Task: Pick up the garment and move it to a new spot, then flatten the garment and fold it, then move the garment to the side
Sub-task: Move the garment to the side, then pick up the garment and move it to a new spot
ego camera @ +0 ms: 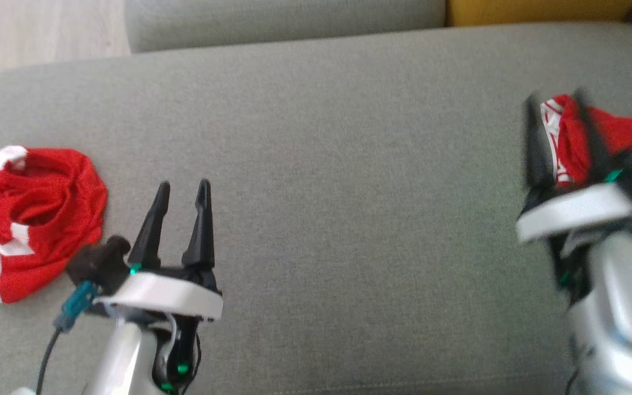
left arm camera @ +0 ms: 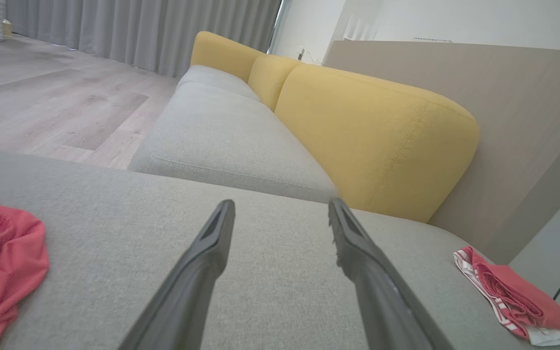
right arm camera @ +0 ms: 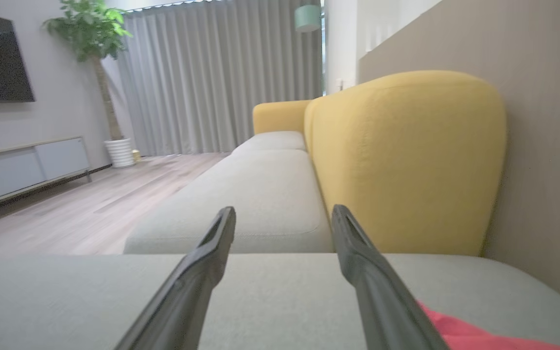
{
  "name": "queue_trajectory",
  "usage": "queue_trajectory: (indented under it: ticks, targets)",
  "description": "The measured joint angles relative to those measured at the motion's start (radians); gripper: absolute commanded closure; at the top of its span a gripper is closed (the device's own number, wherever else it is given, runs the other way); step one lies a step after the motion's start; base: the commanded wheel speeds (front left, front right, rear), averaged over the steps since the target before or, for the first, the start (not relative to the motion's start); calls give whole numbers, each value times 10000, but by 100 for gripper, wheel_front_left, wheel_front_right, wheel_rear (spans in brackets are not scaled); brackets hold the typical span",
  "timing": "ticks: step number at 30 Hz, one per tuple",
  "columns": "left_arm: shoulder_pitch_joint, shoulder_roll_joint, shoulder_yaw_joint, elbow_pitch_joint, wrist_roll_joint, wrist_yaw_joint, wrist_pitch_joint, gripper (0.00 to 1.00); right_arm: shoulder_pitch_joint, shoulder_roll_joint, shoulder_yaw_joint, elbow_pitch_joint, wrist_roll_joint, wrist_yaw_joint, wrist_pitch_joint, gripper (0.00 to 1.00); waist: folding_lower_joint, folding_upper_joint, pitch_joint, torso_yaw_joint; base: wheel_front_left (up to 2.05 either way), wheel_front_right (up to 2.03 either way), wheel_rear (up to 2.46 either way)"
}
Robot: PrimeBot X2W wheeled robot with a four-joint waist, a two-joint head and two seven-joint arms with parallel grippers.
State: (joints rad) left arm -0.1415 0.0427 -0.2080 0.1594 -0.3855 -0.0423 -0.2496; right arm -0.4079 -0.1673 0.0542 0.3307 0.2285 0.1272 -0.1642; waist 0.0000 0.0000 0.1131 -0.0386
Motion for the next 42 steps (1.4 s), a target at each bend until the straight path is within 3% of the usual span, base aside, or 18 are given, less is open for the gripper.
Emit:
queue_trajectory:
  ticks: [7,13,31,42]
  targets:
    - [772,4,-13,-25,115,155,-2,0,2198,922,-44,-372,-1034,0,-483,0,0,0,-649,199,0,0,0]
    - [1274,6,-40,17,589,159,0,0,3243,1112,-380,-384,-1388,0,-663,0,0,0,-957,220,0,0,0]
    - [1387,8,-61,67,617,259,0,0,3444,1174,-437,-437,-1020,0,-836,0,0,0,-944,380,0,0,0]
    - [1330,10,-111,54,575,337,0,0,3602,1177,-121,-441,-819,0,-836,0,0,0,-901,1565,0,0,0]
